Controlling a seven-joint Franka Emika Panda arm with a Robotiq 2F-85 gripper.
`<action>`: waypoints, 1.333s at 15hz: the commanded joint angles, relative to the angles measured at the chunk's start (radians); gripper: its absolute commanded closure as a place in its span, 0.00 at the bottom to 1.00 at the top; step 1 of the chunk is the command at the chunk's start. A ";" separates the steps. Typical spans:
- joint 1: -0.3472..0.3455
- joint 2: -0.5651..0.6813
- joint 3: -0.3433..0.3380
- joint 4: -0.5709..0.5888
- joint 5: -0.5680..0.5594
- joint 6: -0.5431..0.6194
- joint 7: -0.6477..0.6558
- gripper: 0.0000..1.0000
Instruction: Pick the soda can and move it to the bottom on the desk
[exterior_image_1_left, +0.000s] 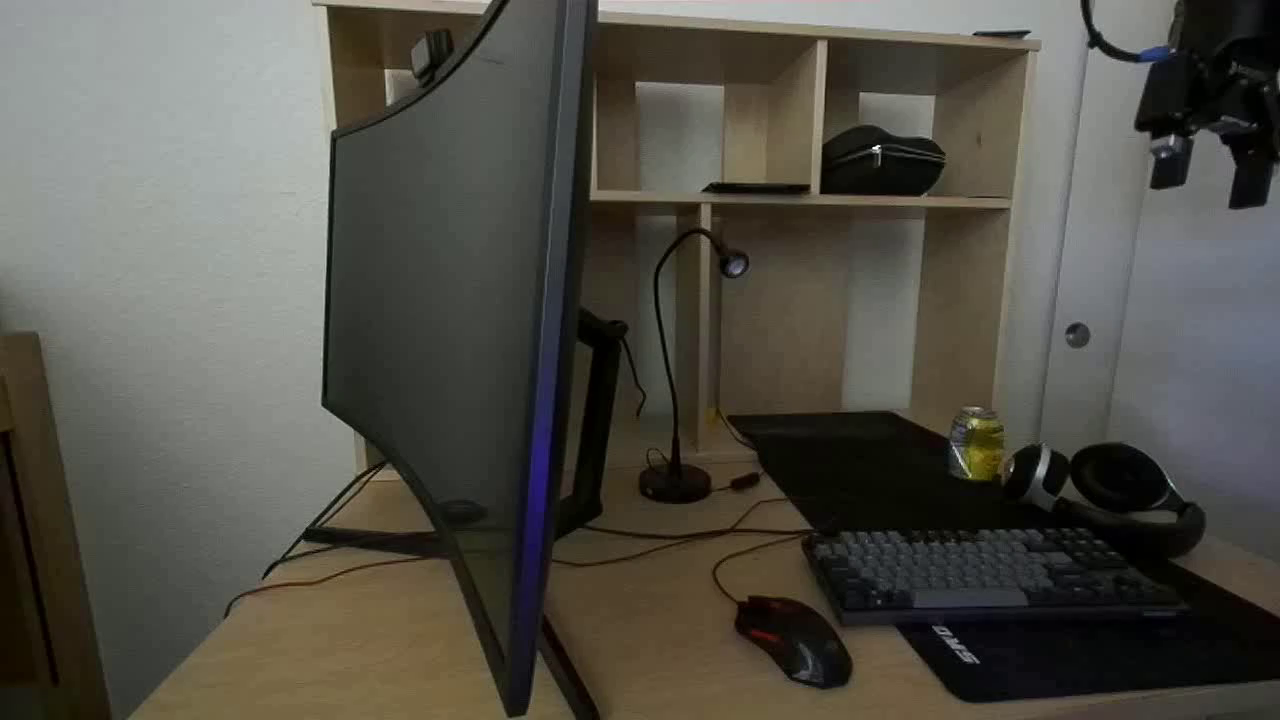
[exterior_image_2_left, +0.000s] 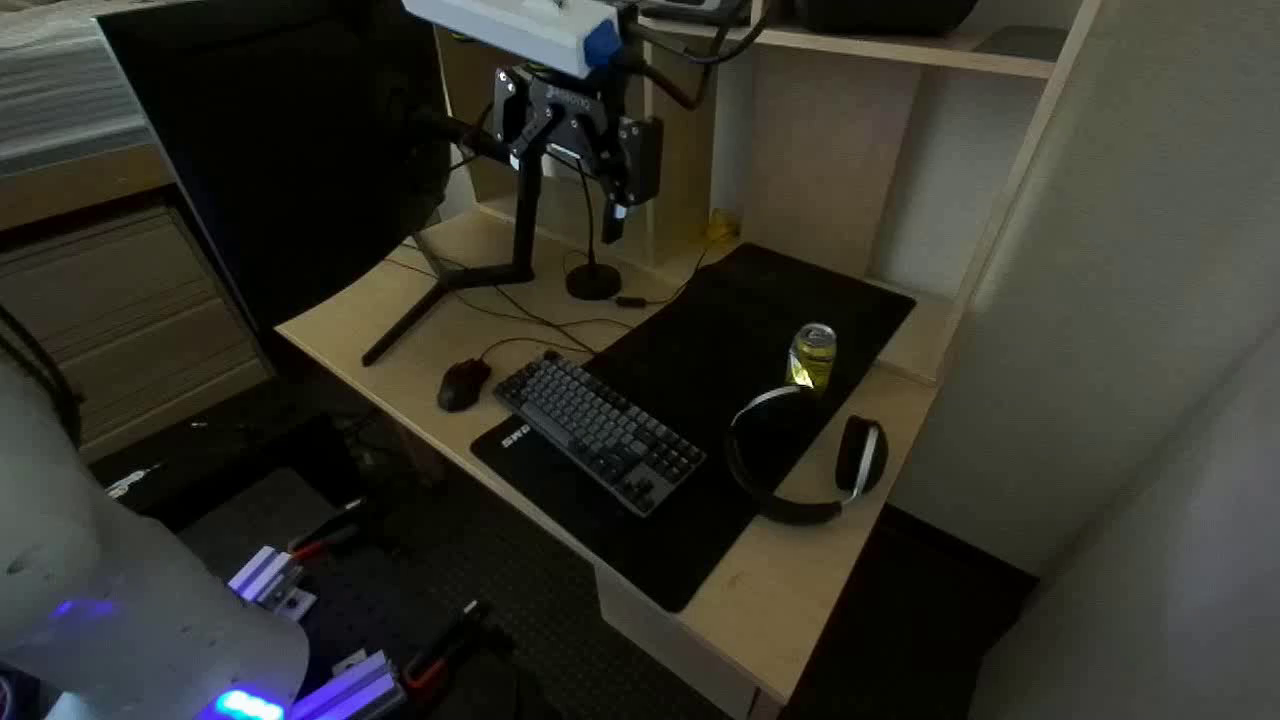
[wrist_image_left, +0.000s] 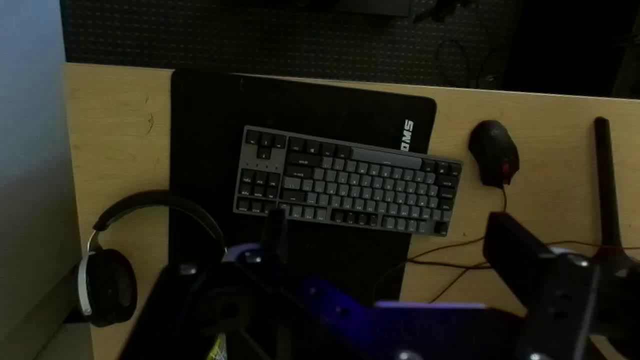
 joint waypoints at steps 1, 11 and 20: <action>-0.027 0.004 0.023 0.002 0.008 -0.002 -0.007 0.00; -0.039 0.367 0.116 0.163 0.119 0.313 0.478 0.00; -0.106 0.696 0.091 0.450 0.200 0.364 0.786 0.00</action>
